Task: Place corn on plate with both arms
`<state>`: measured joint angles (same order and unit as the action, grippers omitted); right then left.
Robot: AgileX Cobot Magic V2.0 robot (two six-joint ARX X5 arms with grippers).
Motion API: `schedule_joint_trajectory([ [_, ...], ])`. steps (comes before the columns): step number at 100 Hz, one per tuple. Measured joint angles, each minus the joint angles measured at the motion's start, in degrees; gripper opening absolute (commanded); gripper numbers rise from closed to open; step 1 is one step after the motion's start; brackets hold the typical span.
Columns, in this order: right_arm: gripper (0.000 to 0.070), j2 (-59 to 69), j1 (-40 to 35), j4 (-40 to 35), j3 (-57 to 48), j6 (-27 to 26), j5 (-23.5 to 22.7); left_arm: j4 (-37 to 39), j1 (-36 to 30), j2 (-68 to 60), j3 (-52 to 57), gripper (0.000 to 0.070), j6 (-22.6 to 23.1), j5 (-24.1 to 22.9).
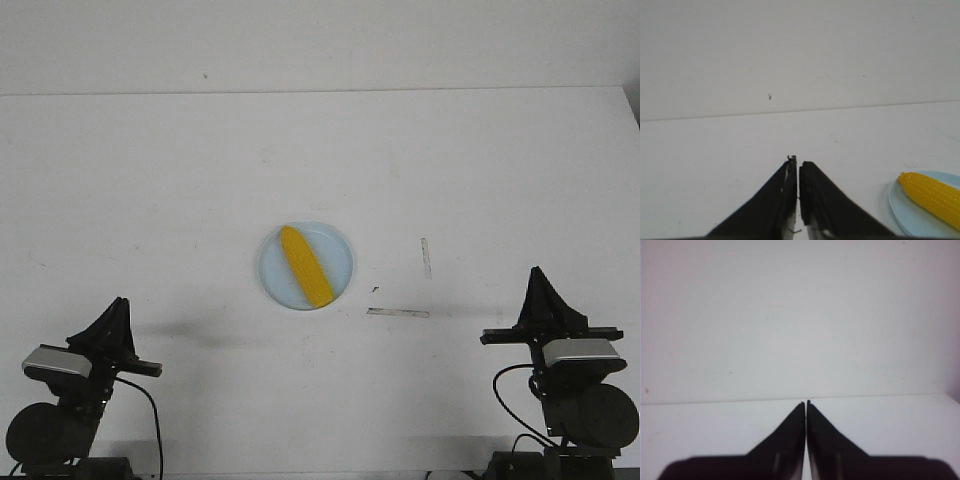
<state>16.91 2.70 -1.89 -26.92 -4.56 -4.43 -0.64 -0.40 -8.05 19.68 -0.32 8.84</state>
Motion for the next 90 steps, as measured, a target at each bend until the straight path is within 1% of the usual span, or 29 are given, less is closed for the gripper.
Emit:
schedule_joint_trajectory([
  [13,0.0002,0.0,0.0,0.0,0.0,0.0,0.0,-0.5,0.0,0.5,0.0,0.0001,0.0,-1.8],
  [35,0.0002,0.0,0.0,0.0,0.0,0.0,0.0,0.6,0.0,1.4,-1.9,0.0001,-0.1,-7.5],
  [56,0.0002,0.0,0.0,0.0,0.0,0.0,0.0,3.2,0.0,3.6,-8.7,0.0001,-2.0,-7.6],
  [83,0.0002,0.0,0.0,0.0,0.0,0.0,0.0,3.3,0.0,7.0,-14.2,0.0001,-2.2,-8.3],
  [90,0.0002,0.0,0.0,0.0,0.0,0.0,0.0,5.2,0.0,7.8,-16.0,0.0001,-2.2,-8.5],
])
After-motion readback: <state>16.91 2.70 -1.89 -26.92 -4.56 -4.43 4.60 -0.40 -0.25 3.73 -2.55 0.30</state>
